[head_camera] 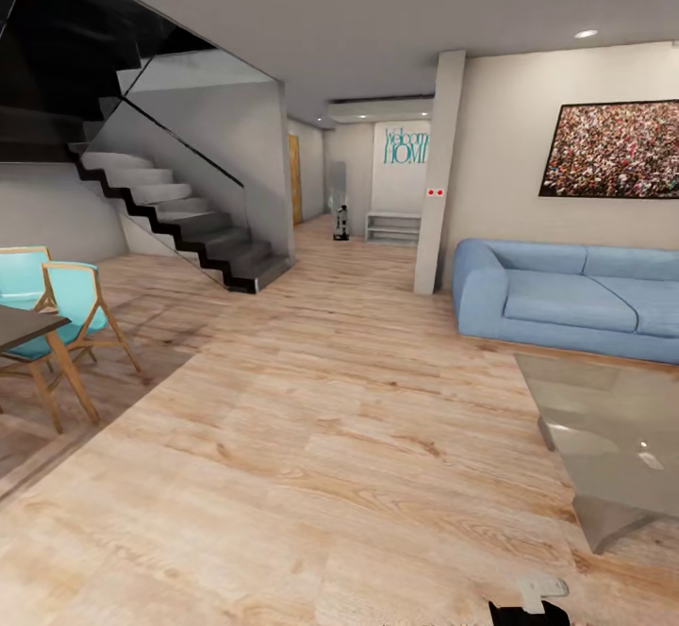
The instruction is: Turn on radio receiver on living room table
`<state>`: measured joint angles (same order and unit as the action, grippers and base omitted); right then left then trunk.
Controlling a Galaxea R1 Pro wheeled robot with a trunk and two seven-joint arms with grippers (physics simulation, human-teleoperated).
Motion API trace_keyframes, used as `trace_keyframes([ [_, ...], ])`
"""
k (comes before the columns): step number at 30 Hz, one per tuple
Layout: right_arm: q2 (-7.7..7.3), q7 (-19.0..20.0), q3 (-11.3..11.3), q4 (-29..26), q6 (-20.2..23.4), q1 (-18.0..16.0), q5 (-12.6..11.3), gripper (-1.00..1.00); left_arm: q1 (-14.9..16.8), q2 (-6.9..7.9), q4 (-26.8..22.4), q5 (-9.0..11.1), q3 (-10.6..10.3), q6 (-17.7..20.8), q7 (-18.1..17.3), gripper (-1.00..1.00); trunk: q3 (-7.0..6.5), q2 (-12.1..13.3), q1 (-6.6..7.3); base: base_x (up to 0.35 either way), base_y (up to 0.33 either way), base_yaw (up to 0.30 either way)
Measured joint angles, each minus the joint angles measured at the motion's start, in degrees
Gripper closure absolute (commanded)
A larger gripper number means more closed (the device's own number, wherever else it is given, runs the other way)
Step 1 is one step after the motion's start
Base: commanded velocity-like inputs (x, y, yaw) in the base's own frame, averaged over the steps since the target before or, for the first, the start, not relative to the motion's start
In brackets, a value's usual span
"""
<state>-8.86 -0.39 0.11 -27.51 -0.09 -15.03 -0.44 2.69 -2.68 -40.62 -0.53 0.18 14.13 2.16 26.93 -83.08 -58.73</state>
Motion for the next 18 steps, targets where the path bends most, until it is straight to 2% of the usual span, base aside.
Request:
trace_keyframes([
  [18, 0.00, 0.1, 0.1, 0.0, 0.0, 0.0, 0.0, -1.00, 0.0, 0.04, 0.0, 0.0, 0.0, -0.8, 0.0, -1.00, 0.00, 0.0, 0.00, 0.000, 0.000, -0.278],
])
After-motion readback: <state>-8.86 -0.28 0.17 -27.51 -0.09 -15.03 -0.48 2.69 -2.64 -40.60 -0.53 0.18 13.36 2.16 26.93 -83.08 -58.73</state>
